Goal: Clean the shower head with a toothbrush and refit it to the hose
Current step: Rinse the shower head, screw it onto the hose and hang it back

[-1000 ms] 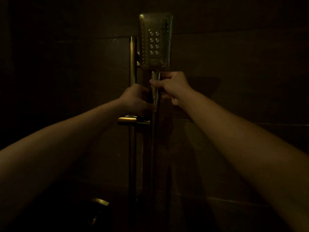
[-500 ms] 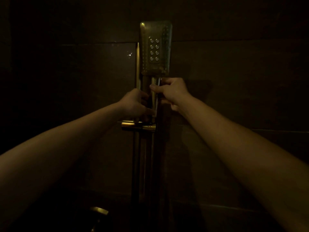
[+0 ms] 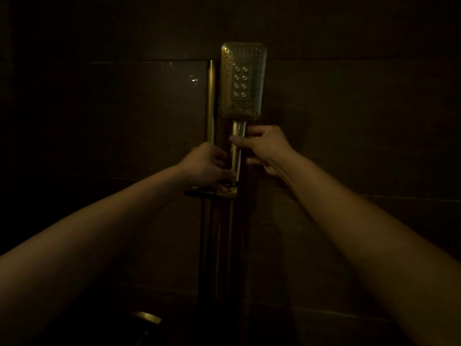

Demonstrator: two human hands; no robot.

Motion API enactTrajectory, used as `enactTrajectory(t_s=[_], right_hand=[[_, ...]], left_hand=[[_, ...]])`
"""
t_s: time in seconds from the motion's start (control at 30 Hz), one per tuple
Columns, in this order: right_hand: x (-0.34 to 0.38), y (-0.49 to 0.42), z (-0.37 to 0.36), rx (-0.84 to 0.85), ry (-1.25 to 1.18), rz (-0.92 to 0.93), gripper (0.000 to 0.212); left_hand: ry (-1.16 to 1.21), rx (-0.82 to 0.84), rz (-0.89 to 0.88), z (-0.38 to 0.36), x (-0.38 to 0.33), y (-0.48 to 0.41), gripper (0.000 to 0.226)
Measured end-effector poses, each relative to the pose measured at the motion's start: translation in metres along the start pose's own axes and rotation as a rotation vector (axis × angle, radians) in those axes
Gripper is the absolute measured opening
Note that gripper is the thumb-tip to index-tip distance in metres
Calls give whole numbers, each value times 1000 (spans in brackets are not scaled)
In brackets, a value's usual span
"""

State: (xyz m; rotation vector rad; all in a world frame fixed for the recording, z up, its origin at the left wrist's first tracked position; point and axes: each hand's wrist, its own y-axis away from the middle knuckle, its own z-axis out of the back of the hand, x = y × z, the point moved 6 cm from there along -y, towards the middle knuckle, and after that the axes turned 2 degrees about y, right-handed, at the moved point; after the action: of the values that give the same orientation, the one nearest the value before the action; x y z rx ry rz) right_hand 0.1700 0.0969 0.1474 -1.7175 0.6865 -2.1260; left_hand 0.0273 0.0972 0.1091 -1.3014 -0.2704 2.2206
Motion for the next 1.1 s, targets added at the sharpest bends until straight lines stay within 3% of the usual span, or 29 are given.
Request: enactTrajectory(t_s=[0.17,0.33,0.53,0.67,0.8,0.97,1.1], right_hand=[[0,1,-4,-133,144,60,48],[-10,2,-3,-34,-41,4,47],[-8,4,-6,-152,61,52,50],[-5,6,-6,-232,124,75,45],[-5,11,-8,-258,124,90,40],[-8,16,-10,-279,115,128,38],[-6,20,-10,-206,167,128,47]], left_hand=[[-2,34,26,-3,-2,2,39],[33,-10,56,-7,8,3,50],[28,-1,36,-8,8,5,44],[18,-1,-1,-8,4,6,19],[19,2,-9,-8,4,8,11],[-24,-93,-47,-10,8,12,15],[-22,-197,-65,-11,8,17,33]])
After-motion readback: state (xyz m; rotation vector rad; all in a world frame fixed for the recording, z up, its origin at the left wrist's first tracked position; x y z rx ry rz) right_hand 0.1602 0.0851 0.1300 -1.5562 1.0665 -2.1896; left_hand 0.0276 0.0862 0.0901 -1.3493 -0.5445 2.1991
